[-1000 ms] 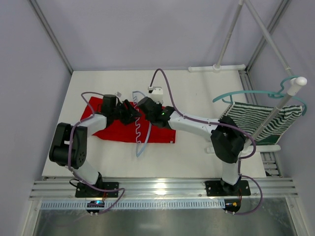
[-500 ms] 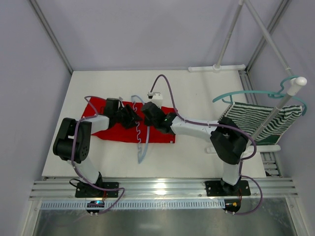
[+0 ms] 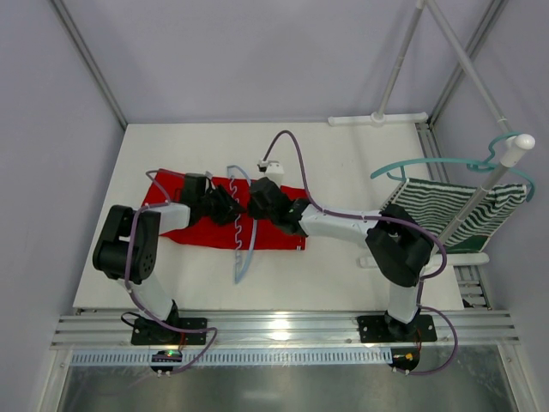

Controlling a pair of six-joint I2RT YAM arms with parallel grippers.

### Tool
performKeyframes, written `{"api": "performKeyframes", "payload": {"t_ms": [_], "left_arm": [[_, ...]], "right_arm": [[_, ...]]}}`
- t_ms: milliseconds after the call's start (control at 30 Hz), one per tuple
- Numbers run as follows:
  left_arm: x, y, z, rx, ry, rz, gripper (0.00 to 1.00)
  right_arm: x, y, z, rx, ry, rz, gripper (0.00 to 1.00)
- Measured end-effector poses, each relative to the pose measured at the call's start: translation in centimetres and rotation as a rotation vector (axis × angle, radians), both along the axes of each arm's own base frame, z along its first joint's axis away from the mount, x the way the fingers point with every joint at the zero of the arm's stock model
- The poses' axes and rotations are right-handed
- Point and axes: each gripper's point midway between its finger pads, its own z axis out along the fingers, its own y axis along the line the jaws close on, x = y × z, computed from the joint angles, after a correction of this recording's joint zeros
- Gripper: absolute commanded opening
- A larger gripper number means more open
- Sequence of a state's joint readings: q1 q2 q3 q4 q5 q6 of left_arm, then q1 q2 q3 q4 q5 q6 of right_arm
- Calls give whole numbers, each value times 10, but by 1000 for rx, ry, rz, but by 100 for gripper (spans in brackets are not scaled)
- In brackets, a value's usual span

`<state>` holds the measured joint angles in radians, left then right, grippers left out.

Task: Place the trousers on the hanger
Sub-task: Place trousers on hanger

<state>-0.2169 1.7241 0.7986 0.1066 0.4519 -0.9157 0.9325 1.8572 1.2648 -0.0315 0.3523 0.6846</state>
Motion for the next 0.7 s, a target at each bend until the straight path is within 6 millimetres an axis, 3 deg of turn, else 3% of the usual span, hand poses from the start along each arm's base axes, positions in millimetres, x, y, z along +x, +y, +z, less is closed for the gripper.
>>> {"api": "performKeyframes", "payload": {"t_ms": [300,700], "left_arm": [[0,2,-4,-7,22,24,2],[1,-11,2,-89,34,9,0]], "right_arm": [[-1,-1,-2,-26,-15,22,42],[-8,-8,11,-81,-44,64,56]]}}
